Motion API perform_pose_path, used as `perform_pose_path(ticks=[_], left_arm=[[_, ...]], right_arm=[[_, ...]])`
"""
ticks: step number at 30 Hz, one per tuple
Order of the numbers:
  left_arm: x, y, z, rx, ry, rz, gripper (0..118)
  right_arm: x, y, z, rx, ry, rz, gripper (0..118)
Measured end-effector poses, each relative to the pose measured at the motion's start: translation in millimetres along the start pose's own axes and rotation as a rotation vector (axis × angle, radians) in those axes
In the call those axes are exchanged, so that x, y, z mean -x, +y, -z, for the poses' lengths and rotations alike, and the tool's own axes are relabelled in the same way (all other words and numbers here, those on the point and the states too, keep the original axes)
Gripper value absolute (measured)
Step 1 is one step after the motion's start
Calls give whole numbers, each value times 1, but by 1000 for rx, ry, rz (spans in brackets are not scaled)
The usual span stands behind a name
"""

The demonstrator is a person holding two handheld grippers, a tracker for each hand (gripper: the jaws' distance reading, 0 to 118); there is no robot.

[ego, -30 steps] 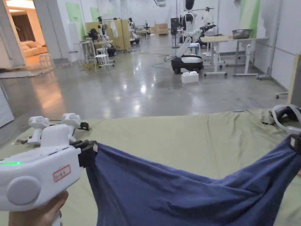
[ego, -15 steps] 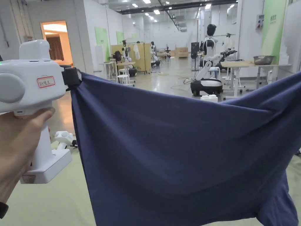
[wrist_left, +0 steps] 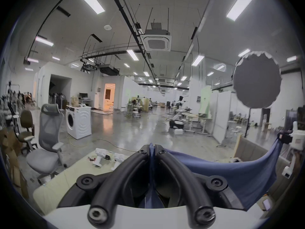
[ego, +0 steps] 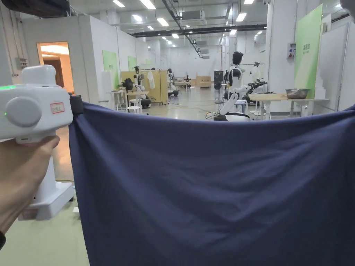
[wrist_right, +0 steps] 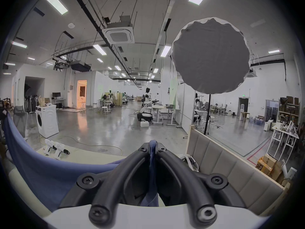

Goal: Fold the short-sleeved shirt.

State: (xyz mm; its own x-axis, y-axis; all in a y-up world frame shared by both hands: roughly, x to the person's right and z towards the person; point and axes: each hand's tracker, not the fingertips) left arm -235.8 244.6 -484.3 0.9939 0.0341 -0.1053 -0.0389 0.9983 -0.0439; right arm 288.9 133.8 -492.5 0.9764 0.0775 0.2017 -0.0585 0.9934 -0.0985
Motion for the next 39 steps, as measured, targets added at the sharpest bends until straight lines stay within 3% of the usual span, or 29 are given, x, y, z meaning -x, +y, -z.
perform_pose_path(ticks=[12, 19, 24, 28, 32, 39], left_arm=[[-22, -24, 132, 84, 7, 6, 7], [-21, -42, 164, 88, -8, -45, 7], [-29, -88, 184, 180, -55, 10, 7], [-26, -155, 183, 284, -73, -4, 7], [-12, -233, 167, 402, -104, -61, 7], [32, -308, 49, 416, -157, -111, 7]], right_arm=[[34, 6, 100, 21, -21, 10, 5], [57, -6, 133, 34, -20, -4, 5], [67, -47, 151, 95, -21, 10, 5], [71, -109, 149, 190, 9, 13, 5], [67, -182, 121, 273, 58, 92, 5], [28, -263, 7, 313, 94, 120, 5]])
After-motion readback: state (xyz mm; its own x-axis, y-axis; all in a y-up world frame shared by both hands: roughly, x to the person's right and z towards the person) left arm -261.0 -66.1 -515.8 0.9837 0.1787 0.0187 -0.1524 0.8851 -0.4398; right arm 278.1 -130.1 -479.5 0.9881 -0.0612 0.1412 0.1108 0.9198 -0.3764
